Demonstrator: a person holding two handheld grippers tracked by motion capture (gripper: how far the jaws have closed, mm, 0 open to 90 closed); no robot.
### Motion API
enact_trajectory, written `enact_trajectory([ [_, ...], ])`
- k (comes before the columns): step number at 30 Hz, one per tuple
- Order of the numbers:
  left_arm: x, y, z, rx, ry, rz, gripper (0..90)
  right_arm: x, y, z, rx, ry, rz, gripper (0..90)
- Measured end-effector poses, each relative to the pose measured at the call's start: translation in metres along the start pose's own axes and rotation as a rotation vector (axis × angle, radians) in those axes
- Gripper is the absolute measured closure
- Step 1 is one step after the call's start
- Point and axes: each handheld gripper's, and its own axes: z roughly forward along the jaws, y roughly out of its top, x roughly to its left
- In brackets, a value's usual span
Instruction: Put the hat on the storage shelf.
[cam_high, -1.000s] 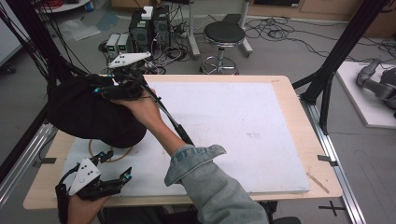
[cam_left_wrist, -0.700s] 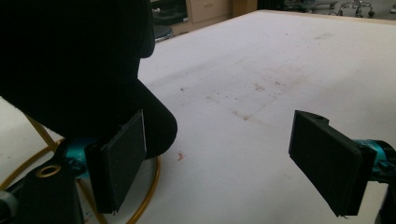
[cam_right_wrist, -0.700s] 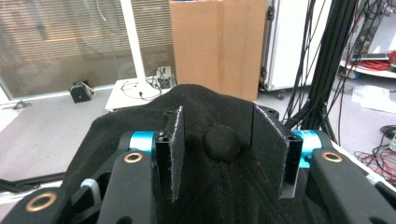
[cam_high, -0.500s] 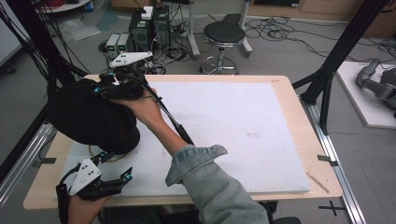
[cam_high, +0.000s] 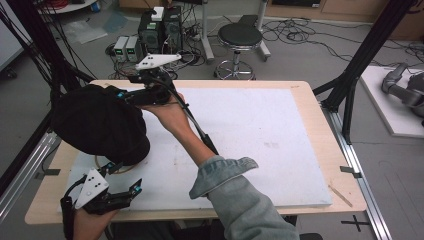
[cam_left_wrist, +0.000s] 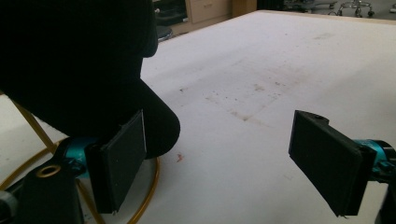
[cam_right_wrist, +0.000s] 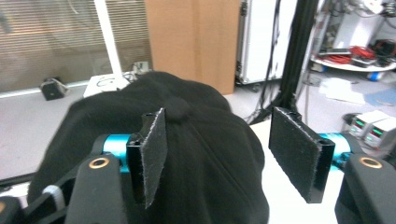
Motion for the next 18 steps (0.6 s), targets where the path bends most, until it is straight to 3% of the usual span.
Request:
enact_trajectory([
  [4, -0.001, 0.000, 0.000, 0.003, 0.002, 0.003, 19.0, -0.006, -0.005, -0.012, 0.013, -0.023, 0.014, 34.5],
  [9, -0.004, 0.000, 0.003, 0.008, -0.008, 0.010, 19.0, -0.022, -0.017, -0.041, 0.024, -0.077, 0.045, 31.8],
  [18, -0.011, 0.002, 0.013, 0.007, -0.031, 0.020, 19.0, -0.035, -0.033, -0.079, 0.025, -0.139, 0.057, 28.1],
])
